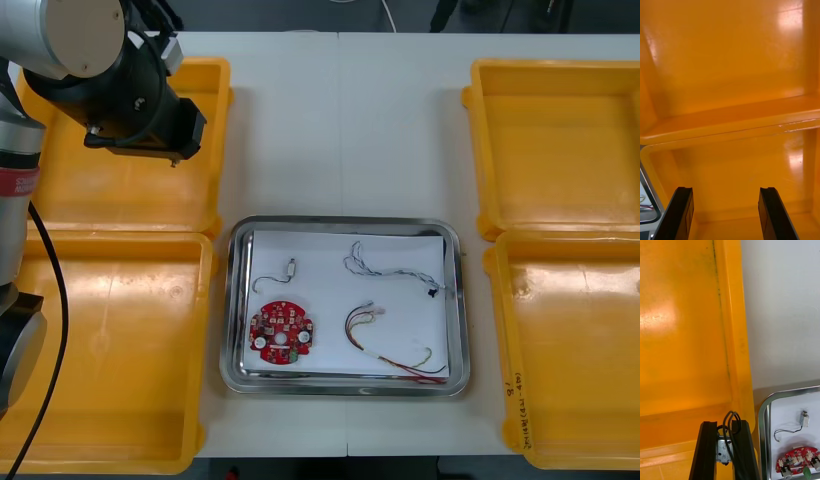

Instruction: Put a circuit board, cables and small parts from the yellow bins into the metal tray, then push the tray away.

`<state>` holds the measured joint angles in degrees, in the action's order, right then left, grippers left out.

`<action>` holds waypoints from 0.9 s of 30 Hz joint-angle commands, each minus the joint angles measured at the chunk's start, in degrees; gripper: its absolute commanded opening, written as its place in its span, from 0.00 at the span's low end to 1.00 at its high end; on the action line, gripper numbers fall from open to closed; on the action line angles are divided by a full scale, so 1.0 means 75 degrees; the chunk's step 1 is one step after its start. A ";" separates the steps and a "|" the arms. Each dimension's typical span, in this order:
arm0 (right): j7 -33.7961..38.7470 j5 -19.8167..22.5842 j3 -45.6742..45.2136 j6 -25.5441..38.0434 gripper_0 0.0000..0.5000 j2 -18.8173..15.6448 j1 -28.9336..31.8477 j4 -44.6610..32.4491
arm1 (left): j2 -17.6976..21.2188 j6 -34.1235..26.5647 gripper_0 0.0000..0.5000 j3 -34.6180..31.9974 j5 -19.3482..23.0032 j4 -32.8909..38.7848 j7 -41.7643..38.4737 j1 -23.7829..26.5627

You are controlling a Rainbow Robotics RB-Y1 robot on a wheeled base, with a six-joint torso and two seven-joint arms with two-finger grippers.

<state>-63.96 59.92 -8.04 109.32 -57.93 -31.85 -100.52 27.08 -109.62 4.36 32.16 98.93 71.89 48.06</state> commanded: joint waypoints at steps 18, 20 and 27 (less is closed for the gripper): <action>-0.1445 -0.0243 -0.0546 -0.1990 1.00 -0.0537 0.1751 -0.0121 | -0.0904 -0.0051 0.00 0.0883 -0.0631 0.0673 -0.1863 -0.0057; -0.1480 -0.0231 -0.0546 -0.2060 1.00 -0.0537 0.1880 -0.0250 | -0.1009 -0.0051 0.00 0.1012 -0.0702 0.0696 -0.2015 -0.0069; -0.1433 -0.0184 -0.0546 -0.2294 1.00 -0.0537 0.2547 -0.0859 | -0.1326 -0.0051 0.00 0.1527 -0.1018 0.0849 -0.2367 -0.0197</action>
<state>-72.64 58.24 -10.34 93.37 -58.74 -15.82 -103.45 19.32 -109.62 13.13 26.55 102.28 58.53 48.03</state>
